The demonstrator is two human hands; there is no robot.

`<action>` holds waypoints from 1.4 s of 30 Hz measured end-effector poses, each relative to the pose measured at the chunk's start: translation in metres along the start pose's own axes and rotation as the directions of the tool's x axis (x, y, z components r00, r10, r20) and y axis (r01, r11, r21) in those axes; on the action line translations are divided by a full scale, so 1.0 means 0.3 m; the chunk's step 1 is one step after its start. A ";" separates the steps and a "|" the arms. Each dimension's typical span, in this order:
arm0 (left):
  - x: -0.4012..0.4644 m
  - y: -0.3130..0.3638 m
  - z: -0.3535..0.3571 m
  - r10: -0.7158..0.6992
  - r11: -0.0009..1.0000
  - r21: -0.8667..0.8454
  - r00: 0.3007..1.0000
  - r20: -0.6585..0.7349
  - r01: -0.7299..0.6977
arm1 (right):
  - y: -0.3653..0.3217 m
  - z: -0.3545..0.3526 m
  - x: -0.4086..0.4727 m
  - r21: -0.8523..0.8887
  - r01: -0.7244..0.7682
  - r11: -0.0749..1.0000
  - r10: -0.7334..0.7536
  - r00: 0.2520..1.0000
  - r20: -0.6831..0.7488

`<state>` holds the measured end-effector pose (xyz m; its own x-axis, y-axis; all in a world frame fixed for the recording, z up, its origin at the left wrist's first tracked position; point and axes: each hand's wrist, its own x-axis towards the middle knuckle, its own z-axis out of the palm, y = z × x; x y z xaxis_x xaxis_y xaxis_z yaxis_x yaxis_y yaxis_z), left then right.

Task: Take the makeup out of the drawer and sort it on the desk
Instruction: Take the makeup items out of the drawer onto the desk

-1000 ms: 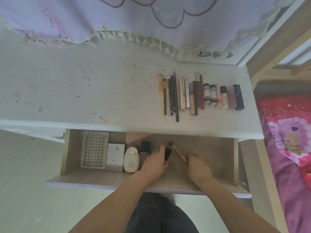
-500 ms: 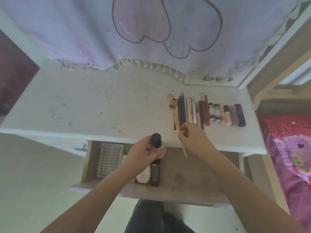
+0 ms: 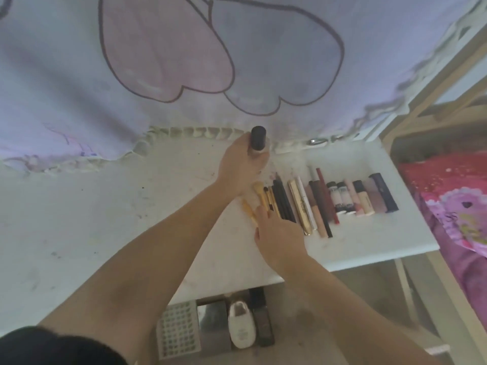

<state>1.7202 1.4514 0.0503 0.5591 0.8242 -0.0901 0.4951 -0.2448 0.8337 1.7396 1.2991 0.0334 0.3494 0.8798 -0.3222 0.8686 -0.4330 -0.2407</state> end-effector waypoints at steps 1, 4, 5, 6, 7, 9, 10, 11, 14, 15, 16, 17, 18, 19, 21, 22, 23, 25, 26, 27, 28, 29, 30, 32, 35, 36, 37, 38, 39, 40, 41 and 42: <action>0.022 -0.016 0.019 0.000 1.000 0.011 1.000 0.021 0.000 | 0.001 0.000 -0.004 -0.006 -0.012 1.000 0.012 1.000 0.002; 0.059 -0.049 0.057 0.000 1.000 0.025 0.999 0.050 -0.002 | 0.007 0.011 -0.014 -0.020 -0.040 0.999 0.041 0.999 0.010; 0.069 -0.053 0.064 0.001 1.000 0.016 0.999 0.049 -0.001 | 0.010 0.016 -0.013 -0.015 -0.043 0.999 0.043 0.999 -0.001; 0.077 -0.055 0.069 0.001 1.000 0.008 0.999 0.049 -0.002 | 0.014 0.023 -0.009 -0.009 -0.046 0.999 0.046 0.999 -0.021; 0.084 -0.056 0.074 -0.002 1.000 0.005 0.998 0.056 0.002 | 0.017 0.030 -0.005 -0.005 -0.052 0.999 0.052 0.998 -0.045; 0.082 -0.053 0.076 -0.011 0.999 -0.032 0.996 0.089 0.014 | 0.022 0.039 0.000 -0.006 -0.076 0.997 0.075 0.995 -0.071; 0.070 -0.052 0.069 -0.020 0.997 -0.071 0.995 0.097 0.026 | 0.026 0.041 0.001 -0.005 -0.083 0.997 0.082 0.994 -0.077; 0.051 -0.052 0.055 -0.025 0.995 -0.099 0.996 0.089 0.034 | 0.029 0.040 0.002 0.002 -0.085 0.996 0.085 0.993 -0.085; -0.055 -0.072 -0.017 -0.004 0.997 -0.081 1.000 -0.030 0.001 | 0.036 0.024 -0.002 0.049 -0.057 0.997 0.063 0.989 -0.135; -0.113 -0.083 -0.044 0.017 0.998 -0.066 0.997 -0.080 -0.022 | 0.041 0.012 -0.013 0.065 -0.039 0.997 0.050 0.984 -0.172; -0.185 -0.096 -0.067 0.039 0.997 -0.054 0.991 -0.126 -0.046 | 0.046 0.002 -0.035 0.076 -0.020 0.997 0.035 0.979 -0.202; -0.271 -0.115 -0.080 0.054 0.997 -0.043 0.985 -0.162 -0.062 | 0.054 -0.004 -0.074 0.094 0.006 0.996 0.014 0.977 -0.214; -0.371 -0.134 -0.086 0.063 0.997 -0.034 0.981 -0.186 -0.071 | 0.063 0.000 -0.129 0.124 0.034 0.992 -0.008 0.979 -0.205; -0.477 -0.158 -0.083 0.063 0.997 -0.030 0.979 -0.194 -0.070 | 0.072 0.014 -0.191 0.166 0.066 0.984 -0.036 0.983 -0.178; -0.687 -0.221 -0.047 0.026 0.999 -0.021 0.991 -0.131 -0.029 | 0.092 0.090 -0.311 0.212 0.095 0.973 -0.083 0.994 -0.066; -0.770 -0.261 -0.013 -0.012 1.000 -0.005 0.998 -0.062 0.012 | 0.103 0.147 -0.351 0.199 0.082 0.977 -0.087 0.996 0.016; -0.831 -0.307 0.029 -0.057 0.997 0.043 0.998 0.020 0.056 | 0.114 0.210 -0.374 0.176 0.054 0.983 -0.072 0.992 0.101; -0.894 -0.407 0.117 -0.141 0.969 0.224 0.975 0.171 0.101 | 0.135 0.345 -0.378 0.169 -0.060 0.984 0.017 0.969 0.246; -0.905 -0.452 0.155 -0.173 0.943 0.318 0.958 0.229 0.094 | 0.136 0.401 -0.371 0.192 -0.122 0.974 0.061 0.953 0.296; -0.907 -0.489 0.184 -0.209 0.913 0.396 0.943 0.258 0.094 | 0.130 0.449 -0.365 0.226 -0.177 0.958 0.098 0.942 0.322; -0.903 -0.517 0.206 -0.242 0.879 0.466 0.936 0.255 0.101 | 0.120 0.491 -0.355 0.261 -0.222 0.939 0.131 0.936 0.327; -0.895 -0.541 0.226 -0.272 0.842 0.528 0.933 0.237 0.112 | 0.106 0.524 -0.346 0.285 -0.252 0.925 0.157 0.935 0.318; -0.886 -0.563 0.246 -0.297 0.806 0.579 0.929 0.219 0.121 | 0.092 0.553 -0.338 0.294 -0.266 0.918 0.176 0.937 0.301; -0.868 -0.588 0.287 -0.337 0.746 0.652 0.920 0.200 0.131 | 0.063 0.595 -0.322 0.288 -0.276 0.917 0.205 0.945 0.254; -0.844 -0.597 0.313 -0.370 0.742 0.647 0.912 0.175 0.177 | 0.041 0.627 -0.304 0.281 -0.298 0.912 0.247 0.948 0.202; -0.836 -0.602 0.315 -0.375 0.756 0.626 0.910 0.175 0.191 | 0.042 0.637 -0.298 0.294 -0.307 0.905 0.253 0.945 0.208; -0.832 -0.605 0.310 -0.396 0.771 0.601 0.897 0.196 0.209 | 0.049 0.651 -0.292 0.297 -0.307 0.904 0.250 0.944 0.213; -0.833 -0.612 0.307 -0.417 0.790 0.569 0.881 0.226 0.228 | 0.058 0.663 -0.289 0.283 -0.299 0.911 0.242 0.945 0.222; -0.842 -0.618 0.300 -0.437 0.812 0.523 0.865 0.249 0.259 | 0.064 0.669 -0.289 0.259 -0.287 0.922 0.228 0.945 0.233; -0.854 -0.621 0.294 -0.450 0.832 0.468 0.854 0.260 0.296 | 0.070 0.675 -0.291 0.234 -0.271 0.934 0.215 0.947 0.239; -0.872 -0.617 0.288 -0.467 0.846 0.413 0.844 0.265 0.338 | 0.069 0.677 -0.295 0.207 -0.263 0.942 0.211 0.947 0.244; -0.889 -0.617 0.285 -0.478 0.852 0.373 0.835 0.272 0.367 | 0.065 0.677 -0.301 0.174 -0.255 0.951 0.209 0.946 0.247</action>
<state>1.5362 1.2331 -0.1267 0.4108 0.6667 -0.6219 0.8749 -0.0965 0.4745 1.6536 1.1715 -0.1281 0.4252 0.6936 -0.5815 0.6760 -0.6706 -0.3055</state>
